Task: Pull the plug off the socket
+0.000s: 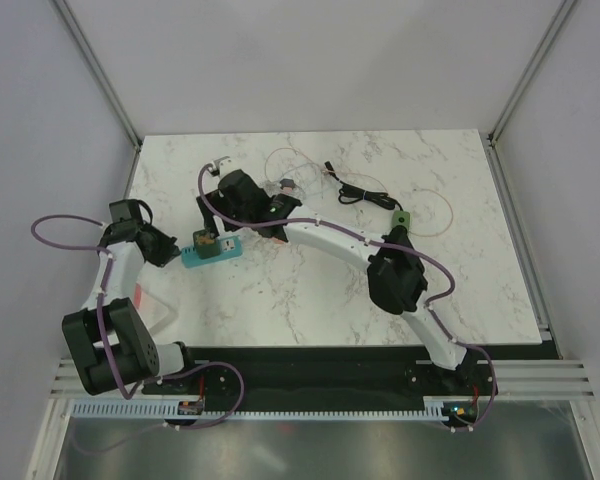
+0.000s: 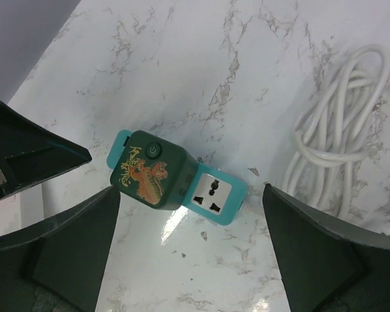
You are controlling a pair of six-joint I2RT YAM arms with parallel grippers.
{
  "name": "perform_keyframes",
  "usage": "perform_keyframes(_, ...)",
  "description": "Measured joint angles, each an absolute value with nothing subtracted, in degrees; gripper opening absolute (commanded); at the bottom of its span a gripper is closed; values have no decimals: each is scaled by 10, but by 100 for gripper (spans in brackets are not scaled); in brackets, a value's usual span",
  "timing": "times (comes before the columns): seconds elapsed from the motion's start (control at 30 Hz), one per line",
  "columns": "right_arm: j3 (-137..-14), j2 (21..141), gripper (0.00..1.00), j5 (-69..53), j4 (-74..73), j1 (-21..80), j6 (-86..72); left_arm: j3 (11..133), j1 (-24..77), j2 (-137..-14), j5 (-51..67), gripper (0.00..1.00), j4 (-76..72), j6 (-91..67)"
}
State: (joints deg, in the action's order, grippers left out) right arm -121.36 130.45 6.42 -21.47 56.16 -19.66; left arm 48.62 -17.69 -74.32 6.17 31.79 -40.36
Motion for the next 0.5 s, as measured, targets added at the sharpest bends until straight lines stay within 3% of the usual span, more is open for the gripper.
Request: perform_keyframes(0.5,-1242,1379,98,186,-225,628,-277,474,-192,-819,77,2,281,-424)
